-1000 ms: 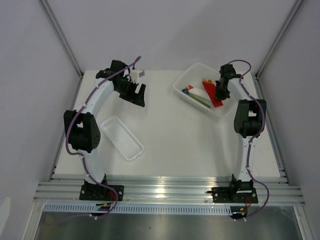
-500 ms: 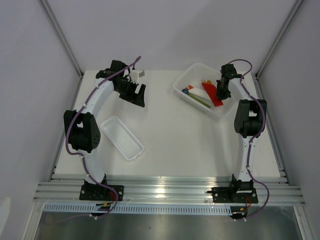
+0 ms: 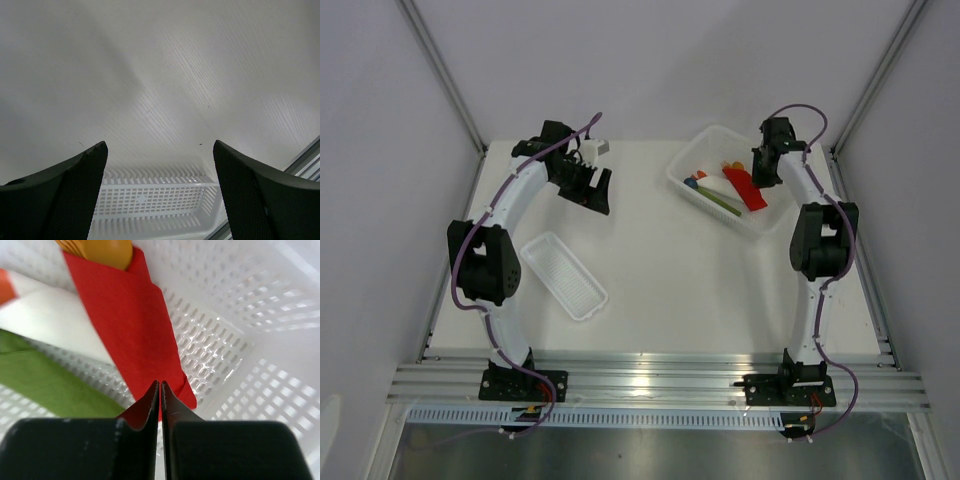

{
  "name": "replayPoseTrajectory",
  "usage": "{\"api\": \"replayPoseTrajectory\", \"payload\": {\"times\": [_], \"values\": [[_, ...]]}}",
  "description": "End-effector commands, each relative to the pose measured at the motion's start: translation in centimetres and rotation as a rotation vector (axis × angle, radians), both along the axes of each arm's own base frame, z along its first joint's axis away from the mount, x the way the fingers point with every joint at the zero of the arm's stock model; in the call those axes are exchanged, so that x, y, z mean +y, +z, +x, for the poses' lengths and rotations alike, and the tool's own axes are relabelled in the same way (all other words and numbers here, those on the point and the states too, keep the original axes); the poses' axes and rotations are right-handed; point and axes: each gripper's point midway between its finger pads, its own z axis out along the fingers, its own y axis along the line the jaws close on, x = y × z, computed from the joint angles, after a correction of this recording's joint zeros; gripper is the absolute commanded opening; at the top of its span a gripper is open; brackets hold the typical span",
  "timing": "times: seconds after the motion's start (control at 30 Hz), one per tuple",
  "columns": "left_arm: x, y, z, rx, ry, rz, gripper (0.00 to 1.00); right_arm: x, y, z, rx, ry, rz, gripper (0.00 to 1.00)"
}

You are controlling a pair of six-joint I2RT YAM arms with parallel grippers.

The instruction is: Place the utensils on the paper napkin and roll it up

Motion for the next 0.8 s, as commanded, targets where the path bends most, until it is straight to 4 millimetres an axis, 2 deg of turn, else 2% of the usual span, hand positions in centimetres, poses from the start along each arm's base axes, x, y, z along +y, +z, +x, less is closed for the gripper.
{"api": "replayPoseTrajectory", "payload": {"times": [0.0,0.07,0.13,0.17,0.2,0.23,0.27,0.3,0.33,0.37,0.4,0.43,0.47,0.5,0.53,0.57,0.6,0.63,0.67,0.7,0.77], "values": [[0.3,3.6,0.9,-0.107,0.006,-0.009,0.89,-0.1,11.3,2.2,-0.283,-0.003,-0.005,0.06],[0.6,4.0,0.9,-0.120,0.018,0.002,0.89,-1.5,13.4,1.9,-0.327,-0.049,-0.026,0.07],[1.1,4.1,1.1,-0.129,0.043,0.025,0.89,-3.0,14.2,1.3,-0.344,-0.106,-0.054,0.09],[1.3,4.2,1.1,-0.134,0.053,0.032,0.89,-4.1,15.8,0.8,-0.383,-0.139,-0.066,0.10],[1.7,4.5,1.3,-0.148,0.067,0.037,0.89,-5.0,16.3,0.4,-0.395,-0.172,-0.079,0.13],[2.1,4.4,1.3,-0.147,0.089,0.042,0.89,-5.1,15.9,-0.3,-0.387,-0.196,-0.067,0.17],[2.4,4.0,1.1,-0.138,0.102,0.048,0.89,-7.5,16.4,-0.9,-0.395,-0.254,-0.066,0.25],[2.7,4.4,1.1,-0.150,0.115,0.048,0.89,-8.2,17.9,-2.0,-0.426,-0.280,-0.058,0.32],[3.4,4.2,1.3,-0.150,0.146,0.047,0.89,-9.1,16.7,-3.2,-0.398,-0.312,-0.068,0.41],[3.8,4.4,1.4,-0.158,0.168,0.054,0.89,-10.4,16.8,-4.0,-0.412,-0.356,-0.072,0.57],[4.3,3.9,1.2,-0.148,0.185,0.059,0.89,-11.2,18.5,-5.5,-0.450,-0.382,-0.075,0.66],[5.1,4.8,1.6,-0.180,0.220,0.050,0.89,-11.8,18.7,-6.3,-0.464,-0.405,-0.075,0.73],[5.7,3.9,1.2,-0.162,0.243,0.064,0.89,-12.4,17.0,-7.7,-0.431,-0.433,-0.069,0.90],[6.6,4.0,1.3,-0.172,0.271,0.069,0.89,-13.7,18.2,-9.3,-0.463,-0.477,-0.069,0.97],[7.2,4.8,1.5,-0.205,0.298,0.070,0.89,-14.3,18.2,-10.1,-0.470,-0.505,-0.074,0.99],[7.7,4.7,1.6,-0.213,0.318,0.085,0.89,-14.8,16.5,-11.4,-0.434,-0.530,-0.082,0.99],[9.0,3.7,1.2,-0.203,0.355,0.131,0.90,-15.6,16.3,-12.3,-0.433,-0.560,-0.089,0.99],[9.5,3.7,1.1,-0.211,0.374,0.148,0.90,-16.0,16.8,-13.3,-0.448,-0.582,-0.108,0.99],[10.0,3.5,1.2,-0.220,0.392,0.163,0.90,-16.2,16.4,-14.0,-0.440,-0.594,-0.119,0.99],[10.5,2.5,0.6,-0.200,0.405,0.188,0.90,-16.3,15.1,-14.9,-0.410,-0.604,-0.128,0.99],[11.0,2.1,0.0,-0.196,0.424,0.186,0.90,-16.3,15.1,-15.8,-0.422,-0.616,-0.133,0.99]]}}
